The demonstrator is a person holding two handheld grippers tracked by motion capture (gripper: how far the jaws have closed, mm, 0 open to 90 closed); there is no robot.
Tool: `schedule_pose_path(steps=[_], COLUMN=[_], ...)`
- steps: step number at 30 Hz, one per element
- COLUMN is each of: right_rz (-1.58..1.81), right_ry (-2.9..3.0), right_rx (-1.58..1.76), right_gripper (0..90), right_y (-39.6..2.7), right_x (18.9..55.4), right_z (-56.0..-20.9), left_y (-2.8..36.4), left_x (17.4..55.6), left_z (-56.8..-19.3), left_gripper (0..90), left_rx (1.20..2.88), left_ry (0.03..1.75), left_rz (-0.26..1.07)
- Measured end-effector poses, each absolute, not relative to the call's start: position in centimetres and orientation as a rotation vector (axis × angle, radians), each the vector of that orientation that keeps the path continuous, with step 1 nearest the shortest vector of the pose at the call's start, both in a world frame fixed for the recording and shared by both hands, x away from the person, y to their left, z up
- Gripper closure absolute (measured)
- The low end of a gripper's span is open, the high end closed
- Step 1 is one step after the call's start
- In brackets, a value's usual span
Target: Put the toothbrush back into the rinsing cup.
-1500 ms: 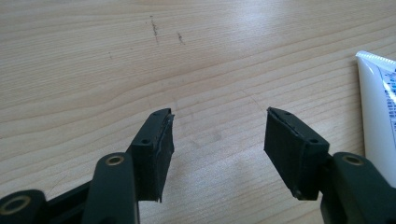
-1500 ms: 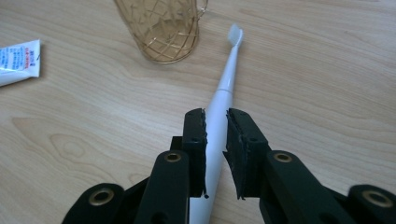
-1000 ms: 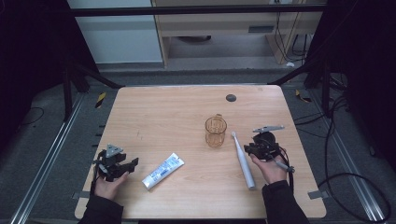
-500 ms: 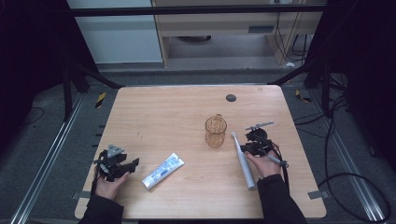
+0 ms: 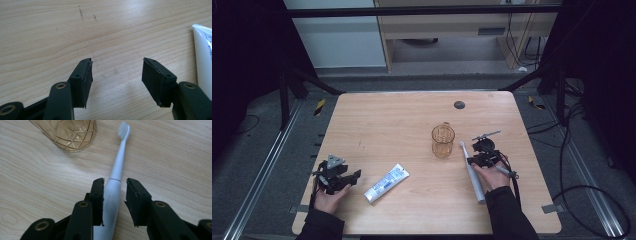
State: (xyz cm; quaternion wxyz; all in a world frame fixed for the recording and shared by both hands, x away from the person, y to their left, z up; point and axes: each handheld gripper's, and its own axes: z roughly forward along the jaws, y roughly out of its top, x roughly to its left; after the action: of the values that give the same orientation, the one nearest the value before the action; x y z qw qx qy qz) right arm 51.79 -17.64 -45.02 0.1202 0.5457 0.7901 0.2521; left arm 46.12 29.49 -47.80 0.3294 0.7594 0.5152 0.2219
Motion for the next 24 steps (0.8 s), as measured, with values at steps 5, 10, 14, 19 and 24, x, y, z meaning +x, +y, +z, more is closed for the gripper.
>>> schedule_pose_path(steps=[5,10,14,19,24], right_rz=[0.723,0.712,0.710,0.693,0.670], right_ry=[2.308,2.316,2.321,2.337,2.352], right_rx=[1.592,1.610,1.620,1.616,1.616], right_gripper=[65.6,63.3,62.5,62.0,62.4], right_y=[-17.5,-17.5,-17.4,-17.2,-16.9], right_x=[52.0,51.9,51.9,52.0,52.1], right_z=[-45.4,-45.8,-46.0,-46.4,-46.9], left_y=[29.5,29.4,29.5,29.4,29.4], left_x=[46.2,46.1,46.1,46.1,46.1], left_z=[-47.8,-47.8,-47.8,-47.8,-47.8], left_gripper=[40.9,40.9,40.9,40.9,40.8], left_rx=[1.996,1.992,1.998,1.999,2.000], left_ry=[1.348,1.348,1.346,1.345,1.345], left_rz=[0.582,0.585,0.586,0.587,0.586])
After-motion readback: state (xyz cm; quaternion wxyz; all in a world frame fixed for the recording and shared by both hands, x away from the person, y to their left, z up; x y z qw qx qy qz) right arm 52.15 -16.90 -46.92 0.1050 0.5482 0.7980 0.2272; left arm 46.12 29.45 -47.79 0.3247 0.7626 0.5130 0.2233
